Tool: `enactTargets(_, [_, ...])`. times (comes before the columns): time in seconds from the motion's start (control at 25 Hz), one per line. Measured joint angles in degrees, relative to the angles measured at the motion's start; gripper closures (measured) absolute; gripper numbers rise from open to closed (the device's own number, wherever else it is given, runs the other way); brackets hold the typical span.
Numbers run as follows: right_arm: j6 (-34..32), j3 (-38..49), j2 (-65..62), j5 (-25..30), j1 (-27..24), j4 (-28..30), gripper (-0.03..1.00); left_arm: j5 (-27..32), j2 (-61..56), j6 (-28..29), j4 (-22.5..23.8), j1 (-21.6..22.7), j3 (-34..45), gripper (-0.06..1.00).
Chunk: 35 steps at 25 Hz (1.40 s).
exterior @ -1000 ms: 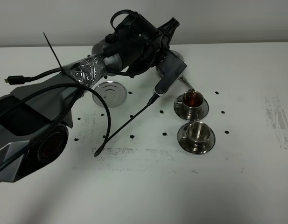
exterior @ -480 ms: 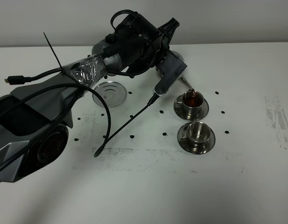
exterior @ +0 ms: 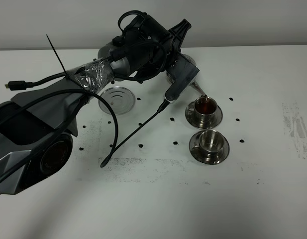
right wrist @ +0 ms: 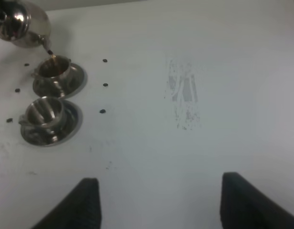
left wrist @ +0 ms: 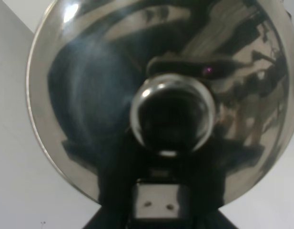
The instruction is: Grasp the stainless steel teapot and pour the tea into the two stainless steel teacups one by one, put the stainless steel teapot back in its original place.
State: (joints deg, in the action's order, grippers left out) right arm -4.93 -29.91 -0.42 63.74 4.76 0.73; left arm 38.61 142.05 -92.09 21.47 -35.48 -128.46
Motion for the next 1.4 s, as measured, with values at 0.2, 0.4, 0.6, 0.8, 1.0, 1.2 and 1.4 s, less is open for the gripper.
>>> enactTargets(0.2, [0.00,0.00,0.00,0.00,0.00,0.00,0.45,0.00,0.00,0.00,0.00,0.00,0.00,0.76])
enactTargets(0.4, [0.00,0.00,0.00,0.00,0.00,0.00,0.45,0.00,0.00,0.00,0.00,0.00,0.00,0.76])
enactTargets(0.6, [0.00,0.00,0.00,0.00,0.00,0.00,0.45,0.00,0.00,0.00,0.00,0.00,0.00,0.76])
enactTargets(0.8, [0.00,0.00,0.00,0.00,0.00,0.00,0.45,0.00,0.00,0.00,0.00,0.00,0.00,0.76])
enactTargets(1.0, [0.00,0.00,0.00,0.00,0.00,0.00,0.45,0.00,0.00,0.00,0.00,0.00,0.00,0.76])
enactTargets(1.2, [0.00,0.00,0.00,0.00,0.00,0.00,0.45,0.14,0.00,0.15,0.00,0.00,0.00,0.76])
enactTargets(1.4, [0.00,0.00,0.00,0.00,0.00,0.00,0.45,1.31,0.00,3.41,-1.95,0.00,0.00,0.76])
